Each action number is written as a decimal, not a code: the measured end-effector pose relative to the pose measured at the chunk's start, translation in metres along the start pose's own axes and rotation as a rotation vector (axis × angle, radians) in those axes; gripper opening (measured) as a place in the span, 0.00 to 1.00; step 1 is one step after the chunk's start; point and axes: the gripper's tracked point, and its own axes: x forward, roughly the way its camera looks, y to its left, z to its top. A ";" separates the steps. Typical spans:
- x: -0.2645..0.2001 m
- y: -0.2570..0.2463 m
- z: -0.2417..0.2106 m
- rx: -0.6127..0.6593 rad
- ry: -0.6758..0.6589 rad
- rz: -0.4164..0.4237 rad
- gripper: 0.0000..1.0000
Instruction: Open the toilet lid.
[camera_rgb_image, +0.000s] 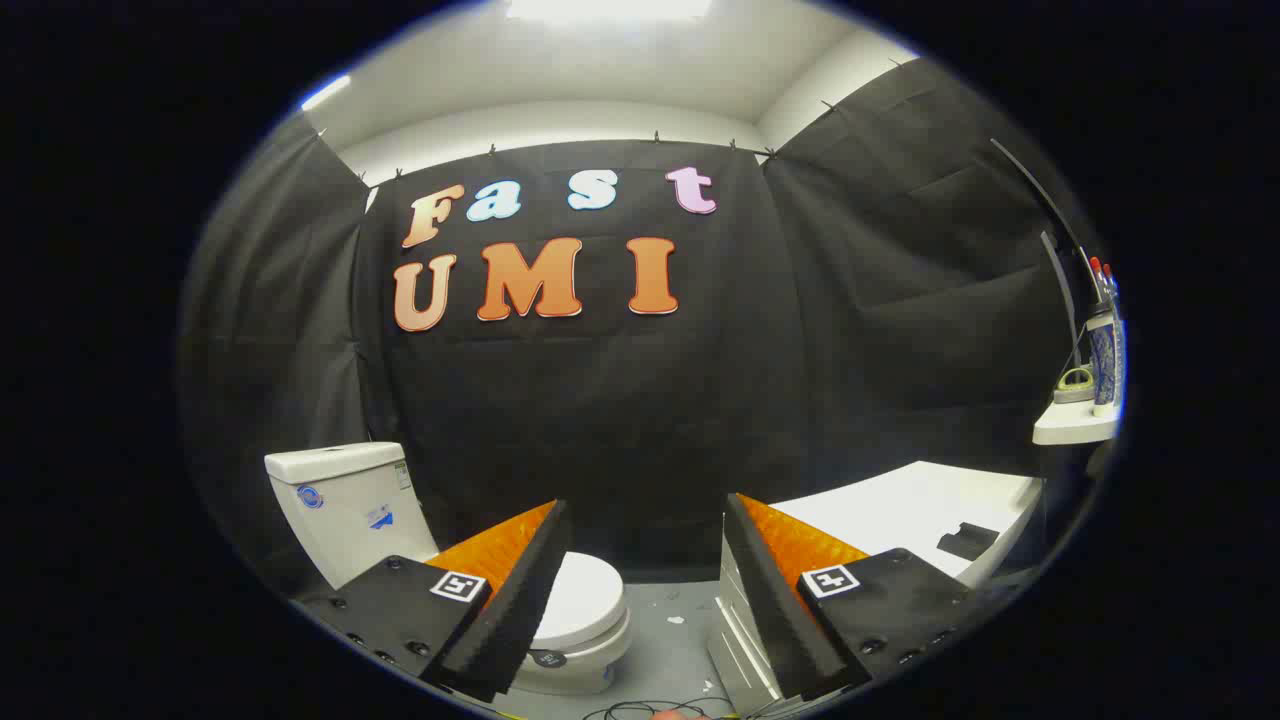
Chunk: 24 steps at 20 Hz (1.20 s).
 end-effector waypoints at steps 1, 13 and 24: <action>0.001 -0.001 0.001 0.000 0.000 -0.004 0.99; 0.000 -0.005 0.002 -0.002 0.003 -0.013 0.99; 0.000 -0.006 0.001 -0.002 0.010 -0.016 0.99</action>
